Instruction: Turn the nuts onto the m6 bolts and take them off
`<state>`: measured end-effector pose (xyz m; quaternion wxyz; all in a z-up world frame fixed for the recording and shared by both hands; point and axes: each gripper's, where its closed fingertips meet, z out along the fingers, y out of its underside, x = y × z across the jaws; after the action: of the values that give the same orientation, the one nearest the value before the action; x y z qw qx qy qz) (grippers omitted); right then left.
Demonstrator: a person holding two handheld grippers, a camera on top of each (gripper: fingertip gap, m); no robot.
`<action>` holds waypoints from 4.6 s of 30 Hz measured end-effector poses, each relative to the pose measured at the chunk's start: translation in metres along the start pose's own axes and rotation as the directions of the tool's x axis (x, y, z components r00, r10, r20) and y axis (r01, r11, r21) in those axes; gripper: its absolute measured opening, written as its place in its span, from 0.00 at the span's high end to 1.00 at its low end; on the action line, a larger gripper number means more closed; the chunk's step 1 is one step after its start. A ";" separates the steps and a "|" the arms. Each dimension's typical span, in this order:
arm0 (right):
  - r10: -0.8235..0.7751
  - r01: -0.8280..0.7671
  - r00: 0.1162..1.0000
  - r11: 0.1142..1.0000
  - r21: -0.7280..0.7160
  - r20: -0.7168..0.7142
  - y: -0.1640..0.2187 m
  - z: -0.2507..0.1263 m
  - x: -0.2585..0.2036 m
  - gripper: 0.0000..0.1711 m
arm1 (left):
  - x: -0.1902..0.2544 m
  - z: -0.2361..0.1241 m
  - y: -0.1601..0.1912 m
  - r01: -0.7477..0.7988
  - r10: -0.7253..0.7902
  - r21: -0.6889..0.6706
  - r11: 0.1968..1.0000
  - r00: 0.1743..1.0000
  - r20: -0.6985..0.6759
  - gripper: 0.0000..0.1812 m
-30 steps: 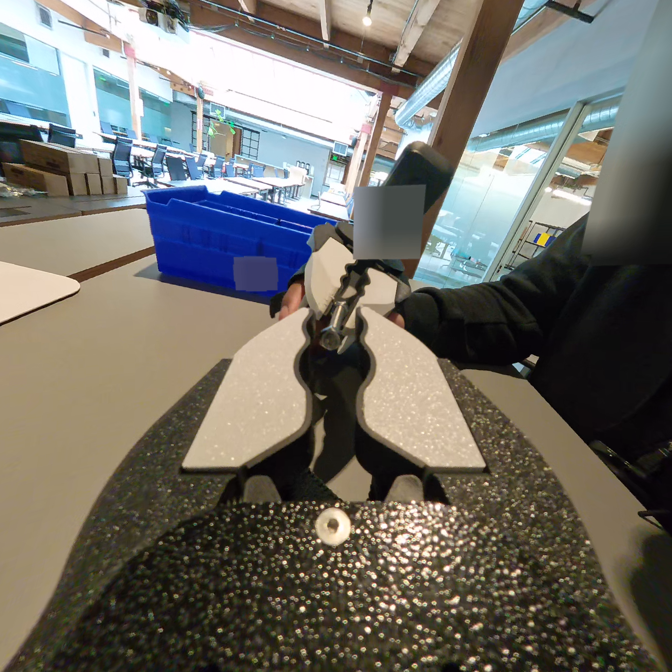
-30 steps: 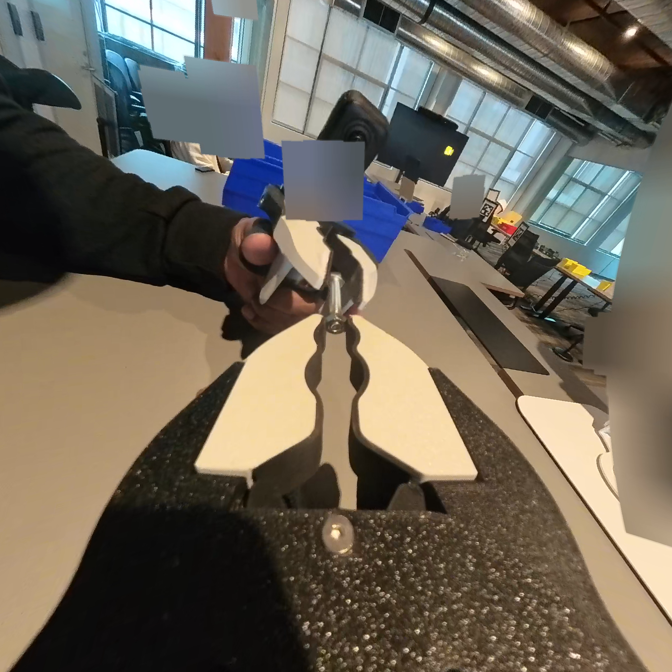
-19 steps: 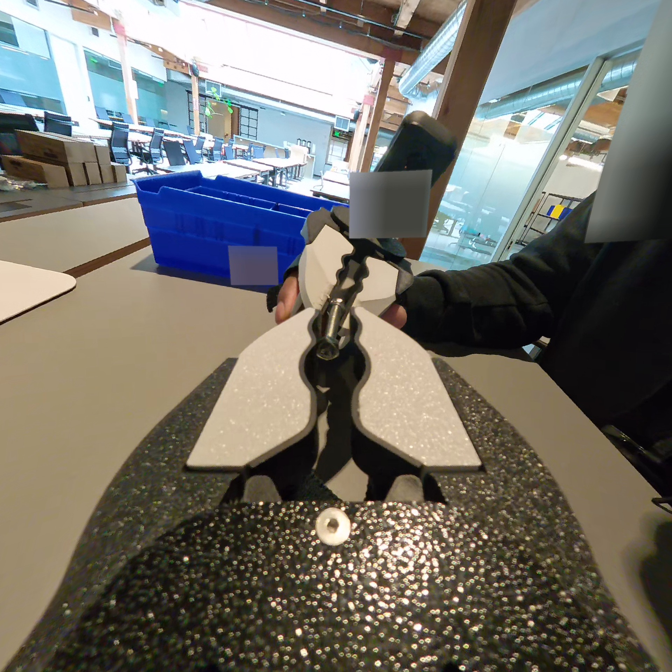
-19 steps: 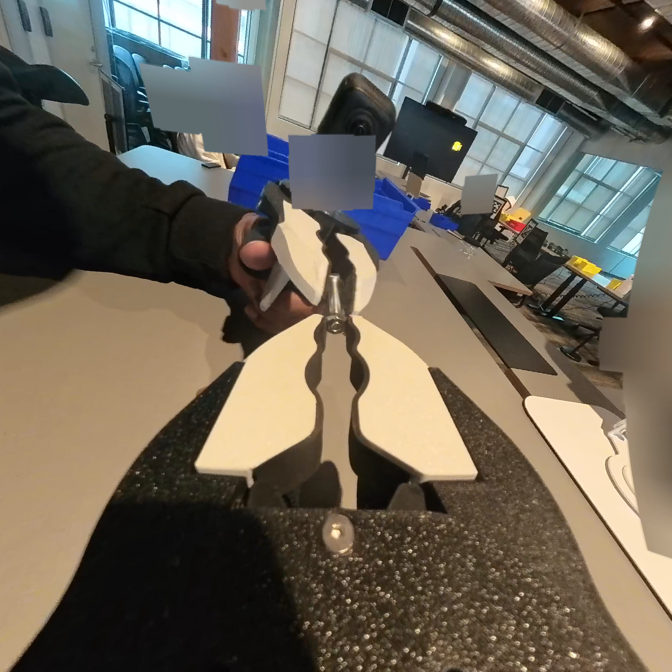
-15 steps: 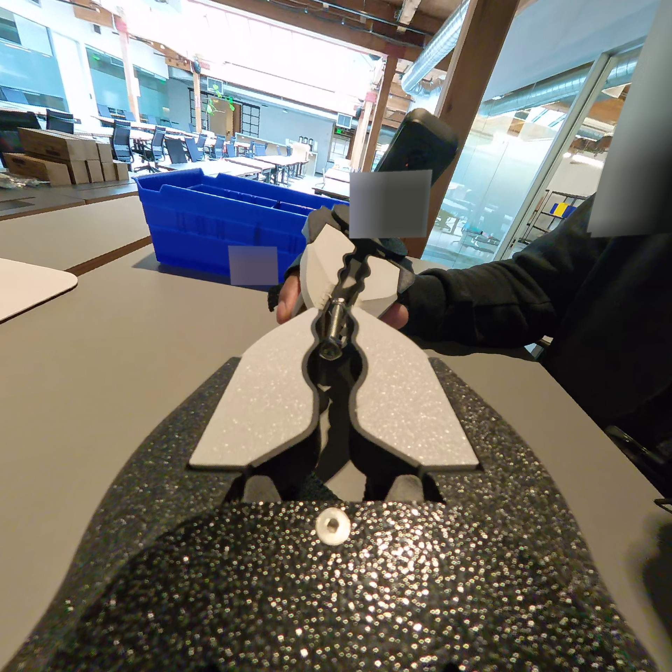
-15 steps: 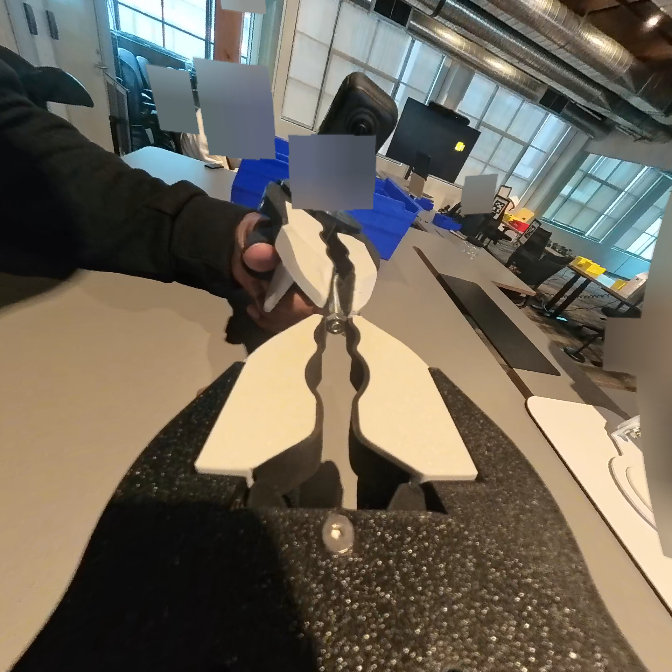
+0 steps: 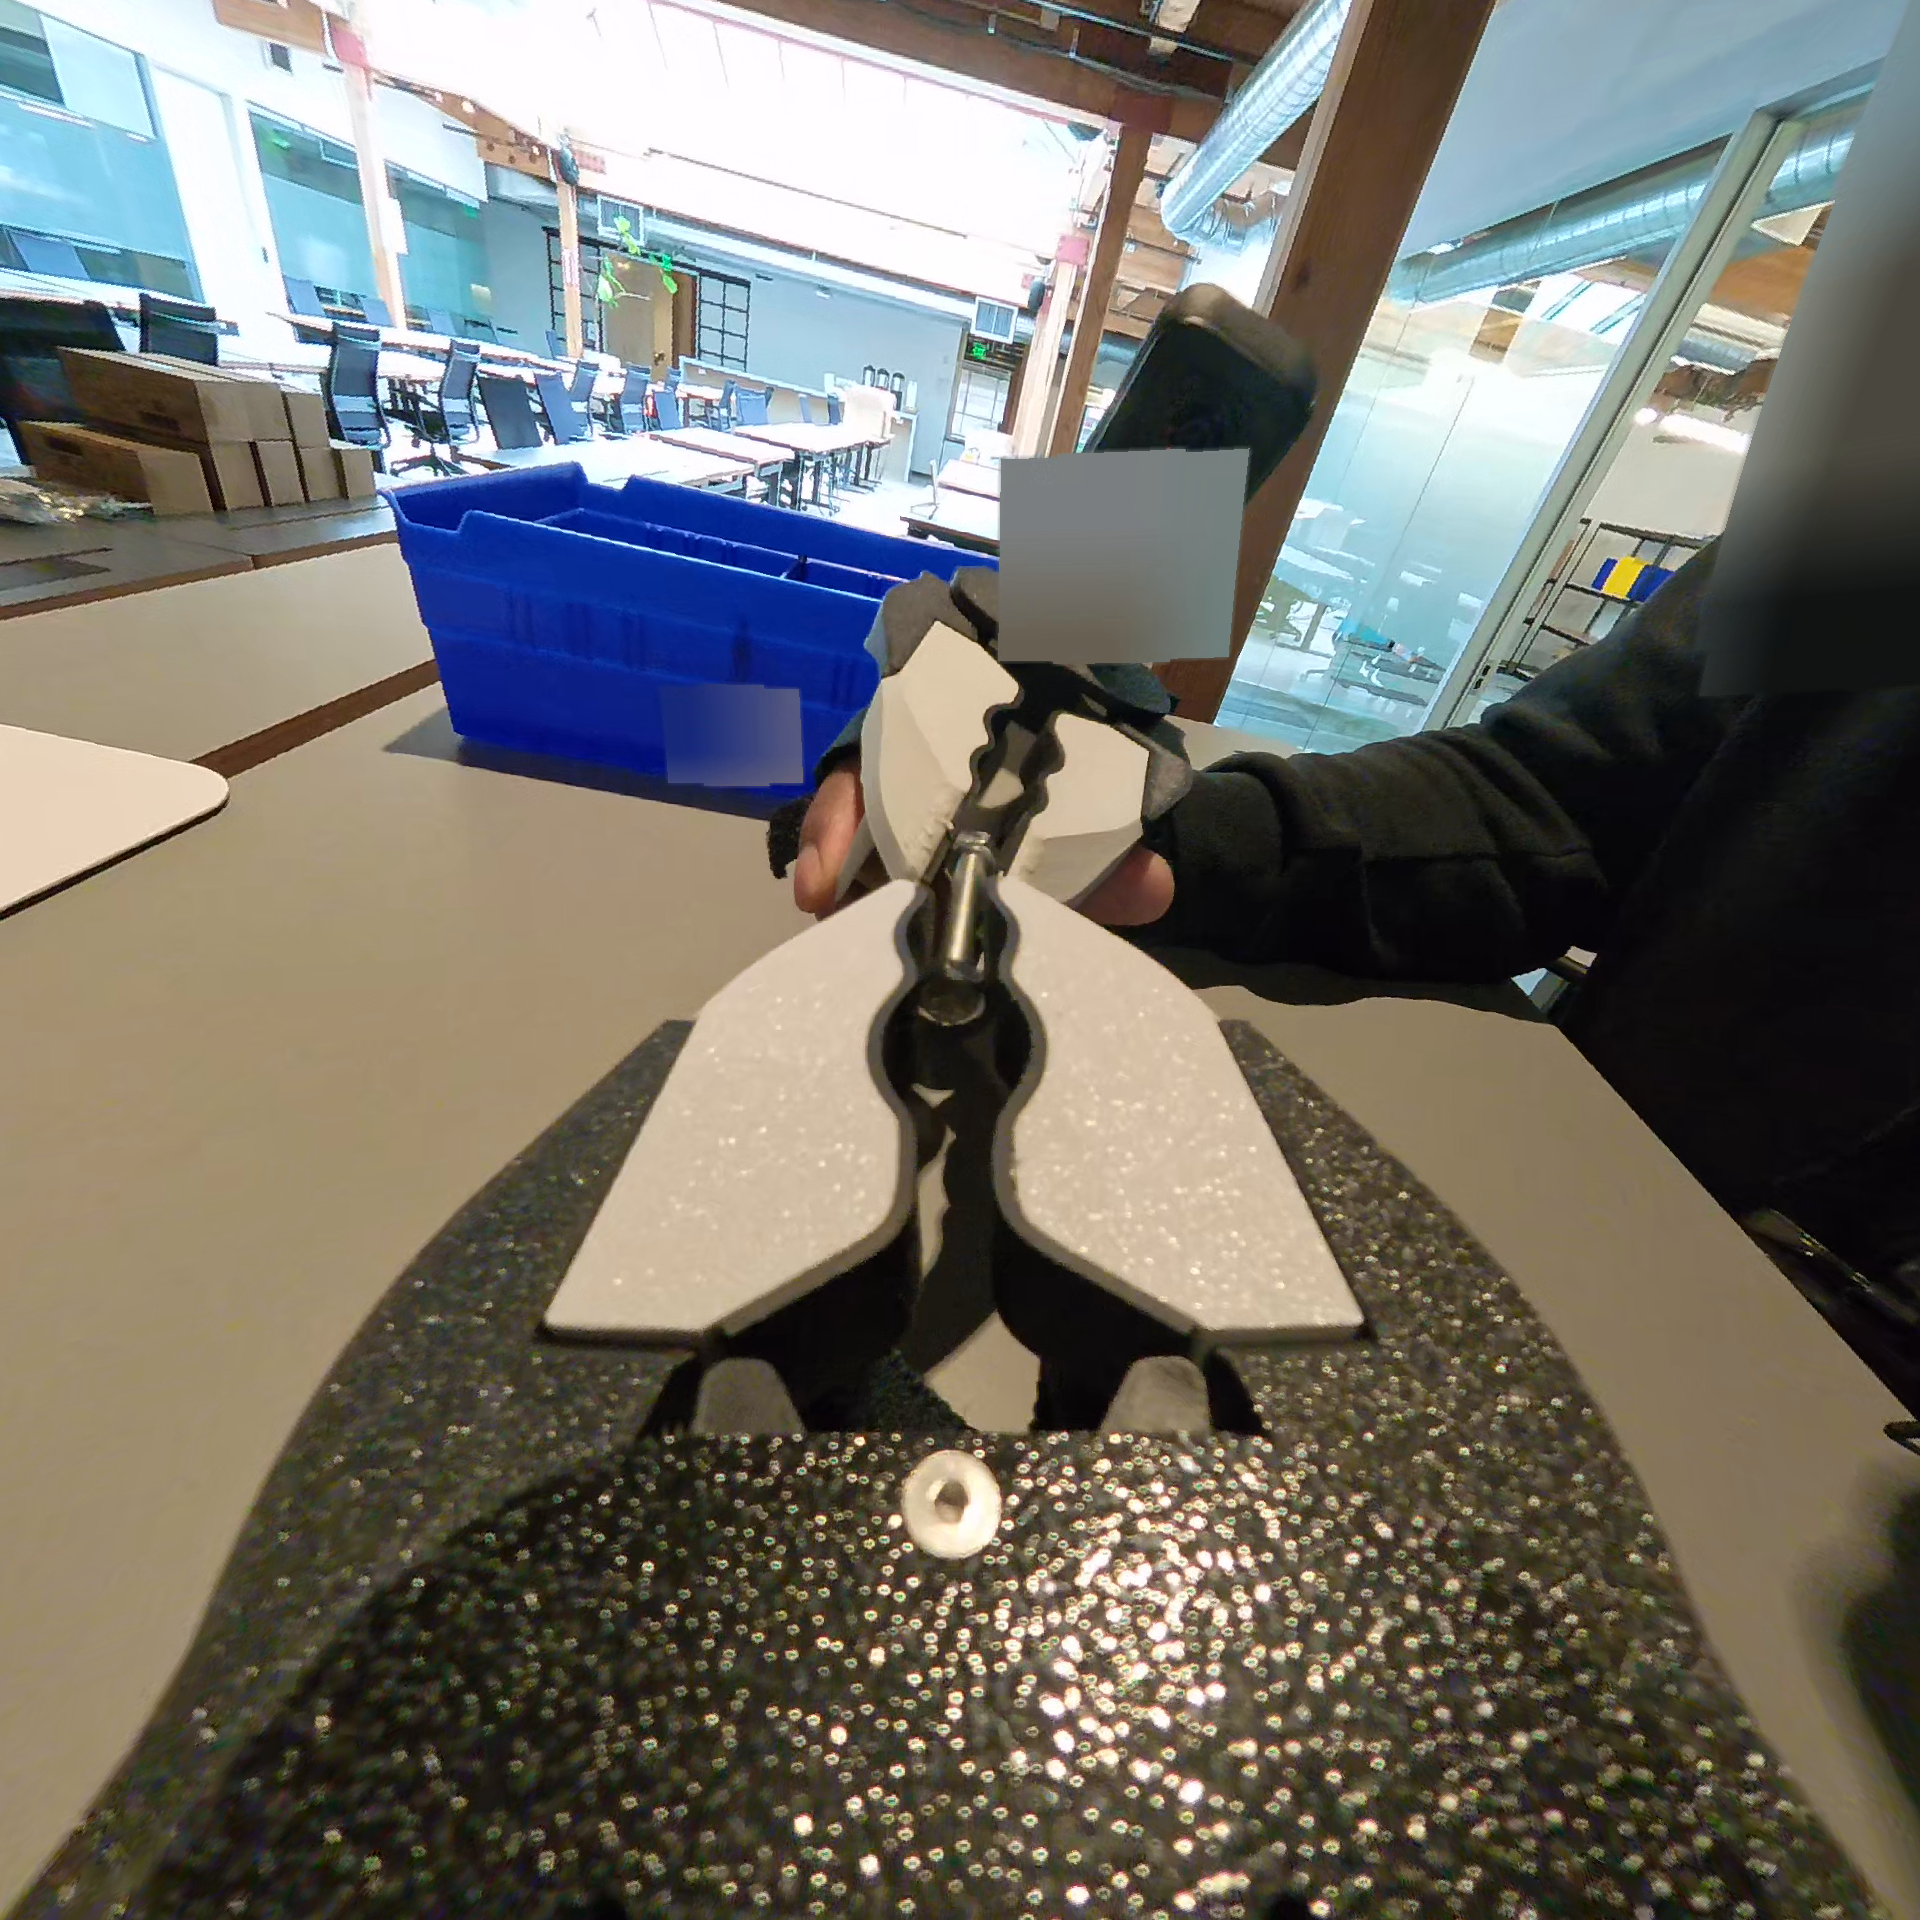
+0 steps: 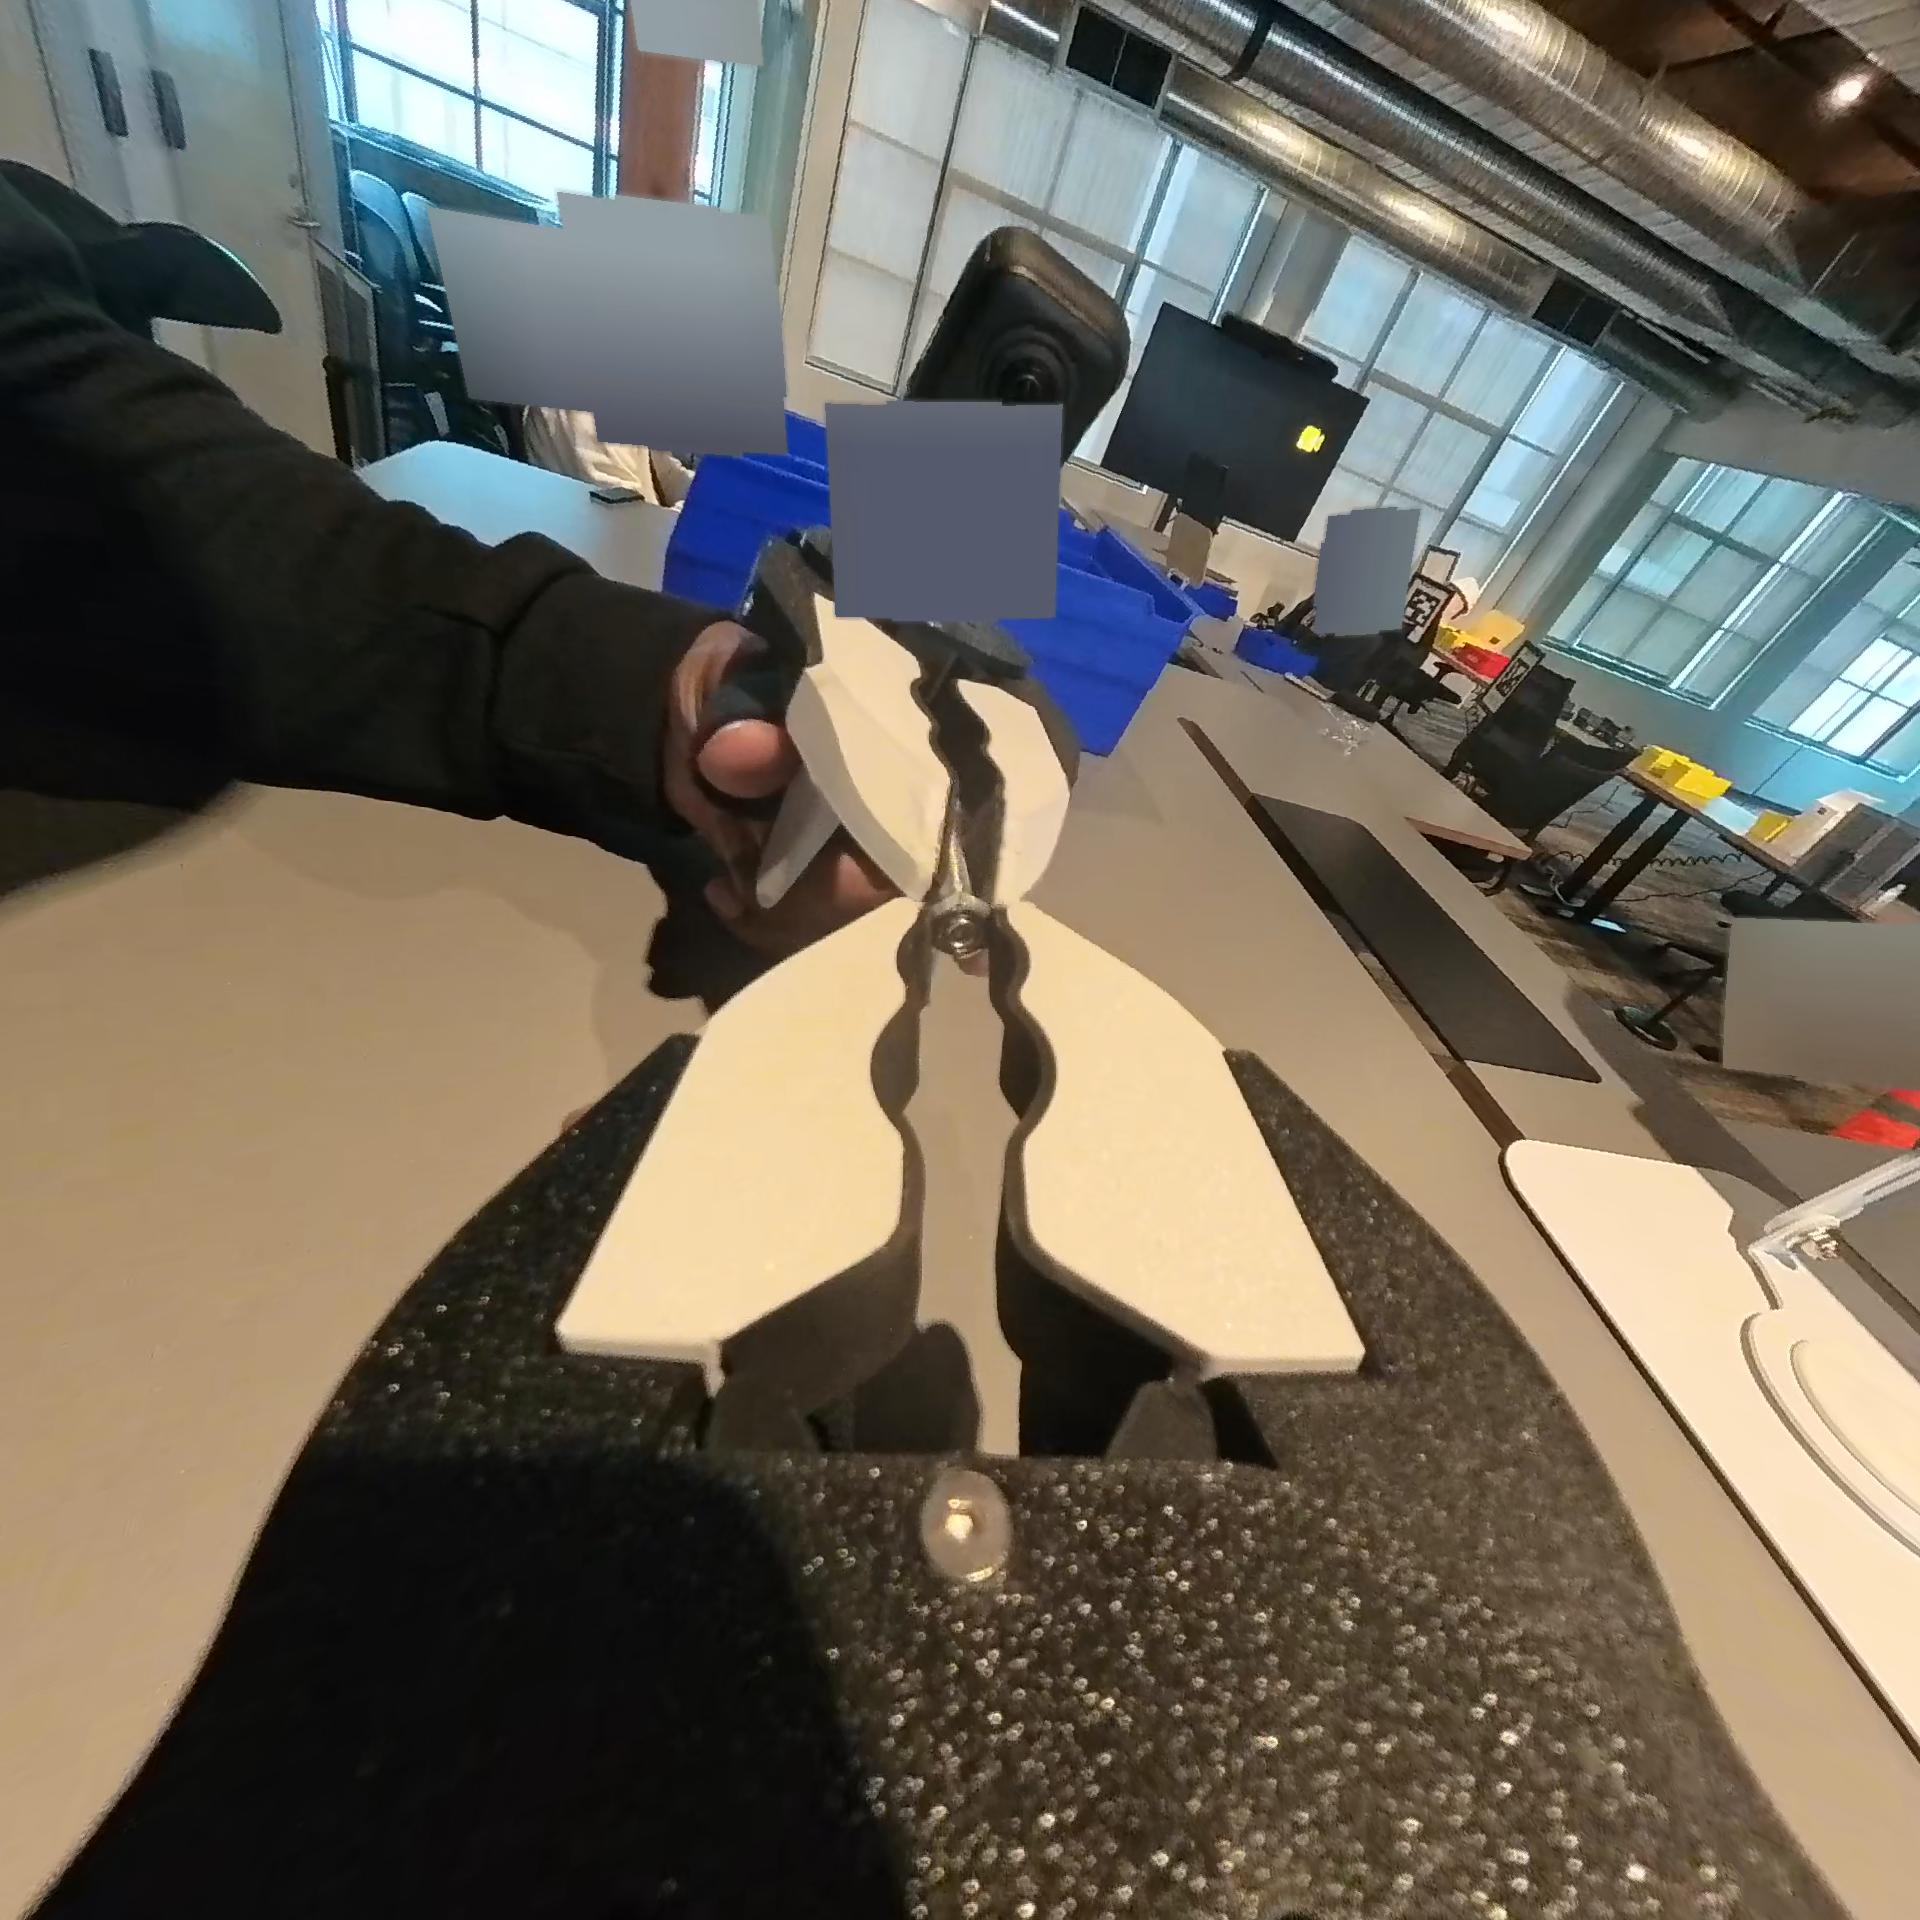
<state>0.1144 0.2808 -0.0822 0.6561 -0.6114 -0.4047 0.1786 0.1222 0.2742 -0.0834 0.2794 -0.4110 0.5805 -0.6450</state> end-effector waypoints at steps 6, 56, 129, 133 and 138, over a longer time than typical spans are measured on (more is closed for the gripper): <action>-0.009 0.009 1.000 1.000 0.011 0.011 -0.001 0.000 -0.002 0.94 | 0.004 -0.001 0.000 -0.124 0.124 -0.005 0.992 0.992 0.006 0.97; 0.343 -0.359 0.919 0.931 0.057 0.194 -0.005 0.001 -0.009 0.85 | 0.004 -0.009 -0.002 -0.076 0.077 0.014 0.997 0.997 -0.030 0.97; -0.021 0.021 1.000 0.999 0.046 -0.002 0.002 -0.006 -0.016 0.83 | 0.010 -0.008 -0.014 -0.134 0.131 0.123 0.983 0.991 0.031 0.97; 0.041 -0.041 0.999 0.997 0.068 0.012 -0.001 -0.006 -0.015 0.83 | 0.010 -0.009 -0.012 -0.256 0.249 0.103 0.961 0.965 0.078 0.97; 0.087 -0.089 0.996 0.989 0.118 0.024 -0.007 -0.012 -0.011 0.87 | 0.015 -0.004 -0.006 -0.303 0.300 0.058 0.951 0.953 0.051 0.97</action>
<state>0.1147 0.2639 -0.0782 0.6792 -0.5867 -0.3719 0.2370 0.1118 0.2645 -0.0748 0.3996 -0.3216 0.6093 -0.6047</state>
